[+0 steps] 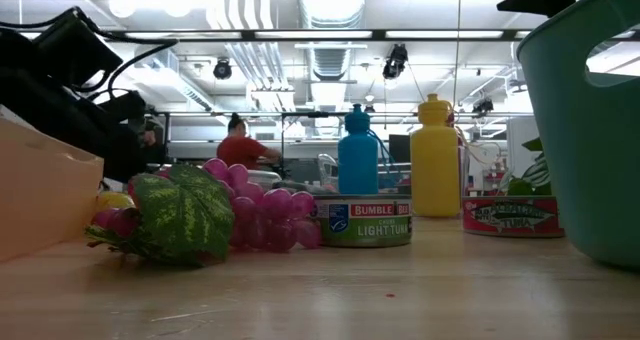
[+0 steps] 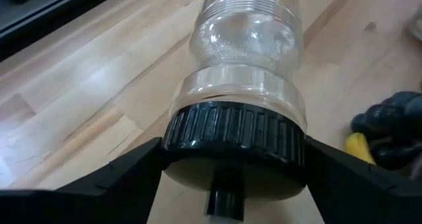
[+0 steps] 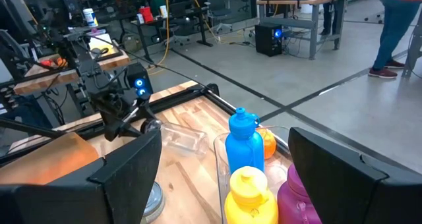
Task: Pick & Place Food Item
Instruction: Put the transparent water bottle into the transparent bin
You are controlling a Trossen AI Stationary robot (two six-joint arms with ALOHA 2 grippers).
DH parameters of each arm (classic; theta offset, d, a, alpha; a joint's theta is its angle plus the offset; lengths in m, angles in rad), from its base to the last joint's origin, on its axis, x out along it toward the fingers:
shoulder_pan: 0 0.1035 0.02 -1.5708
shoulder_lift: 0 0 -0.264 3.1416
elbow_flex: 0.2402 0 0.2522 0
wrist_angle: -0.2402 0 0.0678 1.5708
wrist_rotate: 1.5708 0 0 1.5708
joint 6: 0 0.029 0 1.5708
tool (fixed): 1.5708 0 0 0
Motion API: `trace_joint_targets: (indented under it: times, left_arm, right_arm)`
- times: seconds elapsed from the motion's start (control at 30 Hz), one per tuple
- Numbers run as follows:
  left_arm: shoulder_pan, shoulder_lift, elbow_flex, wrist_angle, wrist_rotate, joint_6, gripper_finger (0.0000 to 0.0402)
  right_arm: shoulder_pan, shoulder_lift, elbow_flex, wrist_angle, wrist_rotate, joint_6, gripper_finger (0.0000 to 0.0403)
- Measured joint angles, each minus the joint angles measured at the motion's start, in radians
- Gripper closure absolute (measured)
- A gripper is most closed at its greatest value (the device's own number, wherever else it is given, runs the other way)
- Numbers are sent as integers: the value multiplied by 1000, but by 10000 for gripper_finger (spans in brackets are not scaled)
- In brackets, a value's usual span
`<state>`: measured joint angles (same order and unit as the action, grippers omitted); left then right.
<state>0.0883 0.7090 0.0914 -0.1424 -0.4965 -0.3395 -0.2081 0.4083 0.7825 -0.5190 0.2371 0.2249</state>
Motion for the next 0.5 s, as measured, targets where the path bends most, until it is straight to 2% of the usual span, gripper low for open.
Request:
trace_joint_targets:
  times: [0.13,0.23,0.33,0.5]
  left_arm:
    - [0,0,19,2,42,0,72]
    - [0,0,70,-62,79,-8,72]
    - [0,1,168,-215,98,-40,73]
    - [1,35,361,-571,107,-197,73]
  right_arm:
    - [0,0,0,0,0,0,74]
    - [0,0,0,0,0,0,74]
    - [0,0,0,0,0,0,74]
    - [0,0,0,0,0,0,74]
